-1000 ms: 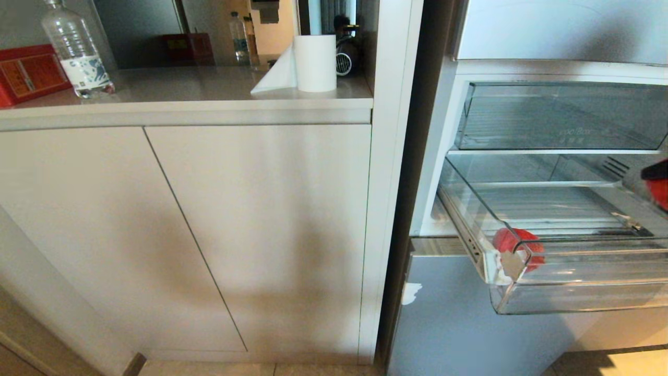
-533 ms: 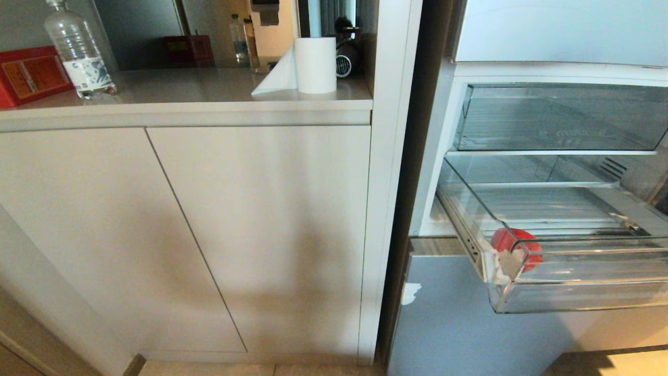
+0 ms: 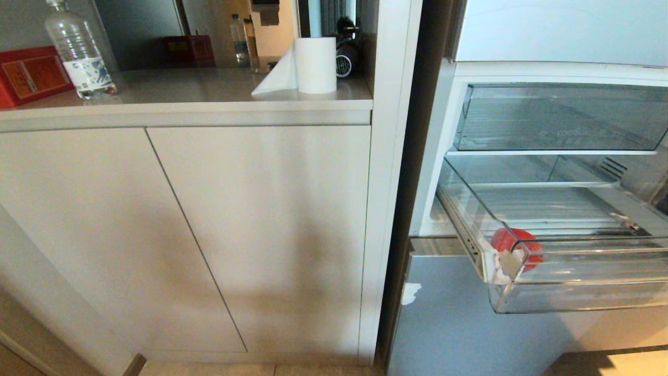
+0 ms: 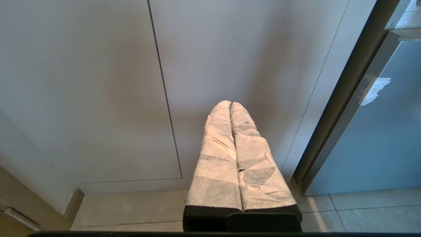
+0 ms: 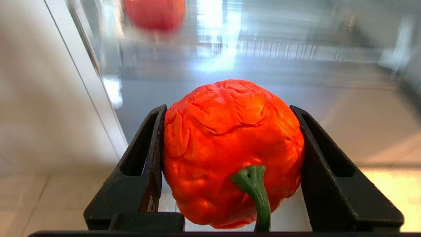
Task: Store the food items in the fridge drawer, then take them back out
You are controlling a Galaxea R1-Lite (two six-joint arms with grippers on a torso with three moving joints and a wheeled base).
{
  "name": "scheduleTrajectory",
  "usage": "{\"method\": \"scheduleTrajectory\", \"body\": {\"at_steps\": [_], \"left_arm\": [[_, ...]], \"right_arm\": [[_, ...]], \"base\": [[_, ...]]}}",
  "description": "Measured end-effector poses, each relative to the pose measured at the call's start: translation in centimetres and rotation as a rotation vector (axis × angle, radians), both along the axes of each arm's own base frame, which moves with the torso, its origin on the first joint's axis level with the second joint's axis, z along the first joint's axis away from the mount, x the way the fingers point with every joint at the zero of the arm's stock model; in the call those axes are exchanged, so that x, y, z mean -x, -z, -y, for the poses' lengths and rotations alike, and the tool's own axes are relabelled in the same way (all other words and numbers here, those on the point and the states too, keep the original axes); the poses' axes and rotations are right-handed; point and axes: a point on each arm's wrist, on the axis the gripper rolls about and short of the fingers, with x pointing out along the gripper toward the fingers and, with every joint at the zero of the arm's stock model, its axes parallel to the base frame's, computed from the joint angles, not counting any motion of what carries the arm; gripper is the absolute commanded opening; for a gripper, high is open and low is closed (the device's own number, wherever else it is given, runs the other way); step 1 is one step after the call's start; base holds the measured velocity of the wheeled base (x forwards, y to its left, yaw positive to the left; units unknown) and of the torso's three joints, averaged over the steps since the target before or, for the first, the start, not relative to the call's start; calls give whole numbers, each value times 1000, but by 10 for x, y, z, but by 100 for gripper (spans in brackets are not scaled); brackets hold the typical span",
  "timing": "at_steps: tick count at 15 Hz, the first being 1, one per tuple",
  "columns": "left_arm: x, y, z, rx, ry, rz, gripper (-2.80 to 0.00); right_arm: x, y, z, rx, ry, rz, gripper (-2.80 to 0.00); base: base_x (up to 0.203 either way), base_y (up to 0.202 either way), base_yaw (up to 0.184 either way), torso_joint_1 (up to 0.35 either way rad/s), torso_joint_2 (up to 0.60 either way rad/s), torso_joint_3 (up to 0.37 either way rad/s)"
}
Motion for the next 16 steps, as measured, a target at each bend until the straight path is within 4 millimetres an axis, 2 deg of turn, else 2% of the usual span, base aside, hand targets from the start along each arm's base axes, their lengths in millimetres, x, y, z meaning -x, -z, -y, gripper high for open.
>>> {"method": "scheduleTrajectory", "body": {"at_steps": [2, 7, 13, 16], "left_arm": [[0, 0, 0, 0, 0, 0, -280], [0, 0, 0, 0, 0, 0, -280], [0, 0, 0, 1, 0, 1, -280], [0, 0, 0, 2, 0, 2, -280]], "right_arm": [[4, 19, 0, -10, 4, -73, -280], [8, 32, -1, 28, -35, -154, -280], [24, 36, -1, 10, -74, 28, -280], [27, 37, -1, 0, -71, 64, -280]], "base": [[0, 0, 0, 0, 0, 0], [0, 0, 0, 0, 0, 0], [0, 0, 0, 0, 0, 0], [0, 0, 0, 0, 0, 0]]}}
